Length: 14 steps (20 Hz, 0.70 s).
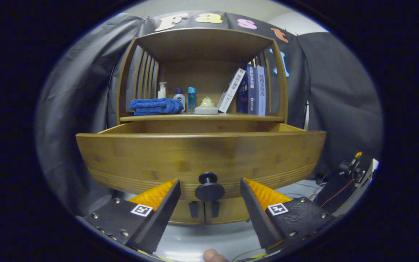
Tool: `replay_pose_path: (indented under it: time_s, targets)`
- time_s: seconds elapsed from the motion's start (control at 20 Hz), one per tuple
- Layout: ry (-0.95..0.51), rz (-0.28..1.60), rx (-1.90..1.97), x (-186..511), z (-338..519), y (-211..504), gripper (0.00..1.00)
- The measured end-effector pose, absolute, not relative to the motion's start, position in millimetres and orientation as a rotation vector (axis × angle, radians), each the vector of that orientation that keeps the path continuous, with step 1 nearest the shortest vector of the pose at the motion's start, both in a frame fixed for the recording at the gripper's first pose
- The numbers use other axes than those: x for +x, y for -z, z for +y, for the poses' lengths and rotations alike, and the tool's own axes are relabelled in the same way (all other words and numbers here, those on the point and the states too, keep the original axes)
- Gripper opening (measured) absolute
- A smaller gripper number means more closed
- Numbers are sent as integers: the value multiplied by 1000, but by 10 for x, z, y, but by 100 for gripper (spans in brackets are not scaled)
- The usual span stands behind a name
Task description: Pull open the drawer, take out the items inside it, and place them on the countertop above the cabinet.
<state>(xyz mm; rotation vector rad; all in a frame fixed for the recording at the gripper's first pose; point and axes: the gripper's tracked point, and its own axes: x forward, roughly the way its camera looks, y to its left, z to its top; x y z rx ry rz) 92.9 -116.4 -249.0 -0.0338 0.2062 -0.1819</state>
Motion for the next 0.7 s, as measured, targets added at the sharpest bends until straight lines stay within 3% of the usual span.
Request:
replay_pose_path:
  time_s: [0.1,0.7]
  targets:
    - [107,215,16,1079,-1119,2509,99]
    - [118,228,-71,1672,-1136,2507,99]
